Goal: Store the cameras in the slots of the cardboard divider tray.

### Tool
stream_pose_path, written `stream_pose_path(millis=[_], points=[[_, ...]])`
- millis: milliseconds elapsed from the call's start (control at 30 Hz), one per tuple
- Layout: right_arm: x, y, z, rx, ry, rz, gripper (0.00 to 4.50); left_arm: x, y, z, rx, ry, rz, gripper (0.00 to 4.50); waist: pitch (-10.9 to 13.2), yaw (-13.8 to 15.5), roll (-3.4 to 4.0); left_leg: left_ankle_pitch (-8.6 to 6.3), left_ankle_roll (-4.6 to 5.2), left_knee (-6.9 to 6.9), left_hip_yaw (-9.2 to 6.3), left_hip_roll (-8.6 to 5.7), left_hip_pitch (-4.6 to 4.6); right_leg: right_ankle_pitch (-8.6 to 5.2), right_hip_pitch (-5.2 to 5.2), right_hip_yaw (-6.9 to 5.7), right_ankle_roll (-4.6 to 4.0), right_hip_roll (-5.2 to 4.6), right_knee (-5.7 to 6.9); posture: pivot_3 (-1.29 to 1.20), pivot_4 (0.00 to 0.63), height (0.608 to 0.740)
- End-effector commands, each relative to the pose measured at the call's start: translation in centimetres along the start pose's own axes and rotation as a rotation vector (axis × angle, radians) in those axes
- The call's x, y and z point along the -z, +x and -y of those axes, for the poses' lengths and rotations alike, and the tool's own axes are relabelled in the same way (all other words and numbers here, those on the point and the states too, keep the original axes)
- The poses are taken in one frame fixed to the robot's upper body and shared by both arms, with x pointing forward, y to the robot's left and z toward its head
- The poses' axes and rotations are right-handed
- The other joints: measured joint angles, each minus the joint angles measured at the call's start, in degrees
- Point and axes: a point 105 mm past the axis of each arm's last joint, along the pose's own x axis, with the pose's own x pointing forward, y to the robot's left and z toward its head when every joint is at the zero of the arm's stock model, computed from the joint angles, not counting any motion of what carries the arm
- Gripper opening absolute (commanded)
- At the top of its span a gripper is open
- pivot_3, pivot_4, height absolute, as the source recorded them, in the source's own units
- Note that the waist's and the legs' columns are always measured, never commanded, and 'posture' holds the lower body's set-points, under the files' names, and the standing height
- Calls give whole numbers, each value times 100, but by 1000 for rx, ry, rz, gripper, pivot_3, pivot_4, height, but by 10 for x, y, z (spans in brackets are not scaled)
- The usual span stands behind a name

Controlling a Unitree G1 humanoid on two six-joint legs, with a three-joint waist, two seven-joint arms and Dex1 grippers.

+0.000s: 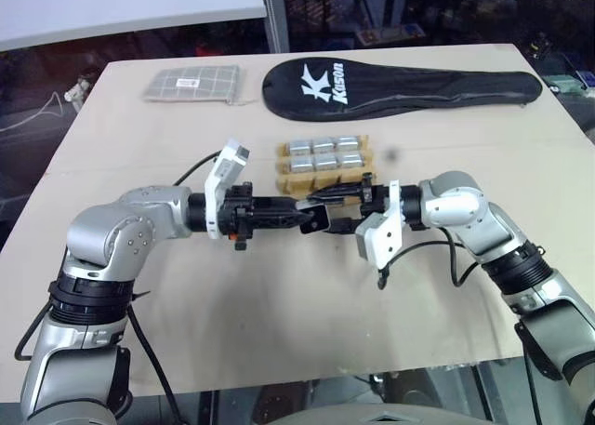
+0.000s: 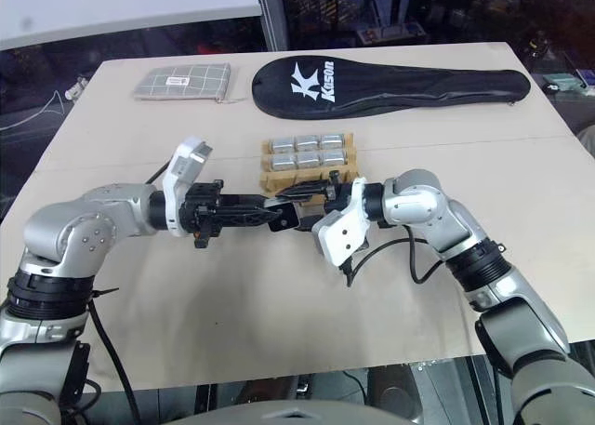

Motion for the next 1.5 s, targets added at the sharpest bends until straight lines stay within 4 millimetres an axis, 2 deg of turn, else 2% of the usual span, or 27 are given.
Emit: stream_pose_path(millis=[33, 133, 300, 467, 500, 633, 867, 933, 1033, 1167, 1300, 1500], points=[[-4, 1, -4, -51, -39, 20, 1869, -8, -2, 8, 45, 21, -14, 678, 0, -1, 0, 0, 0, 0, 3, 0, 0, 0, -3, 4, 0, 0, 4, 0, 150, 740], [-5, 1, -6, -58, -33, 29, 1869, -7, -3, 9, 55, 15, -39, 678, 0, -1, 0, 0, 0, 1, 12, 0, 0, 0, -10, 13, 0, 0, 15, 0, 150, 740], [-4, 0, 3, 16, 21, 17, 1869, -4, -4, 8, 46, 35, -77, 678, 0, -3, -1, 0, 0, 5, 19, 0, 5, 0, -13, 22, 0, 2, 32, 0, 150, 740], [-1, -7, 3, 46, 87, 1, 4298, -13, -6, -1, 9, 120, -64, 678, -2, 0, -5, 0, 1, 10, 22, -1, 6, 0, -13, 25, 0, 4, 39, 0, 150, 740], [0, -11, 4, 69, 136, -3, 4407, -14, -6, -3, 5, 133, -59, 678, -2, 3, -5, 0, 1, 10, 21, -1, 6, 0, -13, 25, 0, 4, 39, 0, 150, 740], [-4, -40, 3, 145, 367, 6, 4407, -20, -9, -9, 2, 180, -61, 678, -2, 24, -6, 0, 1, 16, 19, -1, 1, 0, -13, 25, 0, 2, 40, 0, 150, 740], [-21, -100, -26, 256, 1060, -1, 4407, -35, -12, -46, -81, 368, -29, 678, -2, 75, -13, -13, 24, 17, 14, 0, -4, 0, -11, 18, 0, -2, 37, 0, 150, 740], [-24, -120, -31, 317, 1186, -19, 4407, -36, -13, -54, -67, 427, -26, 678, -1, 66, -14, -15, 28, 17, 24, 0, -3, 0, -11, 24, 0, -4, 36, 0, 150, 740], [-27, -151, -38, 442, 1272, -54, 4407, -39, -12, -69, -73, 467, -12, 678, 0, 55, -27, -17, 33, 21, 35, 2, 1, 1, -8, 26, 2, -4, 36, 0, 150, 740], [-43, -182, -68, 515, 1278, -148, 4407, -39, -5, -84, -71, 494, -32, 678, -5, 92, -41, -18, 37, 29, 37, 0, -1, 5, -1, 22, 9, 0, 37, 0, 150, 740], [-59, -197, -90, 530, 1255, -192, 4407, -31, -5, -91, -65, 516, -70, 678, -6, 57, -45, -23, 46, 45, 45, -1, 0, 9, 4, 32, 21, 0, 39, 0, 150, 740], [-68, -206, -89, 530, 1207, -158, 4407, -29, -4, -94, -62, 515, -68, 678, -1, 5, -55, -30, 62, 93, 71, 5, 8, 20, 19, 60, 77, 7, 38, 0, 150, 740]])
